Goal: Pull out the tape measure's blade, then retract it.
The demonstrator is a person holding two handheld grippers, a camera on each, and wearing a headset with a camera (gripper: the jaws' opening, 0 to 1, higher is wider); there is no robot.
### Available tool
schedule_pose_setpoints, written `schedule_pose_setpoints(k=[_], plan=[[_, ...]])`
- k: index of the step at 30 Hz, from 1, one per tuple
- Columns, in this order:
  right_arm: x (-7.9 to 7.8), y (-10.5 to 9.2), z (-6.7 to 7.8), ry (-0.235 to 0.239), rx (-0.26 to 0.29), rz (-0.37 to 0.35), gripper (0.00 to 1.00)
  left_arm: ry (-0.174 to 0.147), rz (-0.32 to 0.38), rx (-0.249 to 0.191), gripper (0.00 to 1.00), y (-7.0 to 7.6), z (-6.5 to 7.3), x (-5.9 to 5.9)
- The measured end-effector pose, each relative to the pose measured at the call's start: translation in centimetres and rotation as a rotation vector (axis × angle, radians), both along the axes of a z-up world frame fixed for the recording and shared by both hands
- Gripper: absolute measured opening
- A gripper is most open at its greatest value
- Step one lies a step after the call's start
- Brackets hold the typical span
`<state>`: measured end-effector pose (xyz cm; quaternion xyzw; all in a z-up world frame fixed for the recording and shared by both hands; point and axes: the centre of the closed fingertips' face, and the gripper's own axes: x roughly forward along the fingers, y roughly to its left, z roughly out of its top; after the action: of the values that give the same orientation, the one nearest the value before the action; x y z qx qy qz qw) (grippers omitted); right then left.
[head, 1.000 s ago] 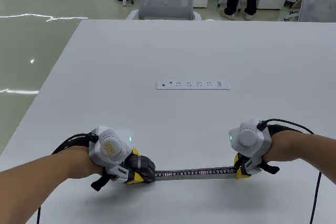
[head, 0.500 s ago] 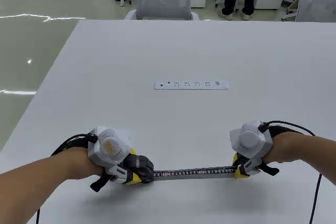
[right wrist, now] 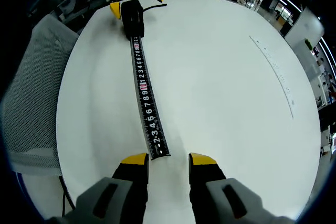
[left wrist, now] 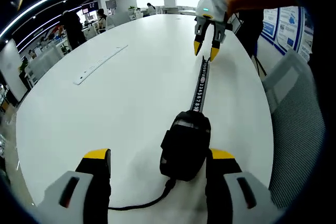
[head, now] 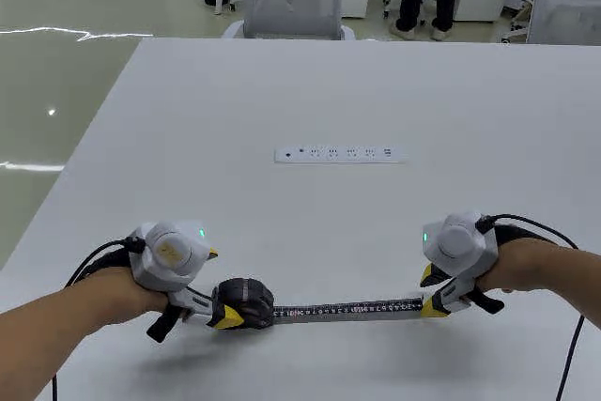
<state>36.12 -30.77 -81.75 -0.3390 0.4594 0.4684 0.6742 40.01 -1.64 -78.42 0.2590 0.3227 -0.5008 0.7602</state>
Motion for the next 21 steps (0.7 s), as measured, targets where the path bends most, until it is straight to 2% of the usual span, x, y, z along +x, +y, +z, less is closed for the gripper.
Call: schedule_pose_setpoints(k=[4,7,11,14,15,16,18,21], plan=[[-0.1,-0.1,0.5,-0.002,0.022,-0.035,0.36,-0.003,0.038,-0.018,0.79,0.7,0.3,0.1],[-0.3,-0.3,0.8,-0.01,0.036,-0.055,0.38,0.017,0.064,-0.042,0.85,1.1,0.4,-0.3],[-0.7,-0.4,1.1,-0.025,0.068,-0.097,0.44,0.009,0.09,-0.059,0.9,2.0,0.4,-0.7],[-1.1,-0.5,1.3,-0.034,0.101,-0.144,0.49,0.031,0.163,-0.094,0.91,2.9,0.7,-0.8],[-1.3,-0.7,1.2,-0.041,0.11,-0.155,0.5,0.007,0.2,-0.115,0.92,3.4,1.0,-0.4],[-1.5,-0.9,1.2,-0.046,0.115,-0.169,0.52,0.003,0.221,-0.132,0.95,3.6,1.3,-0.4],[-1.8,-1.1,1.2,-0.06,0.141,-0.209,0.54,0.023,0.271,-0.16,0.99,4.4,1.4,-0.6],[-2.6,-1.4,1.6,-0.065,0.182,-0.263,0.58,-0.005,0.296,-0.171,0.99,5.7,1.8,-0.8]])
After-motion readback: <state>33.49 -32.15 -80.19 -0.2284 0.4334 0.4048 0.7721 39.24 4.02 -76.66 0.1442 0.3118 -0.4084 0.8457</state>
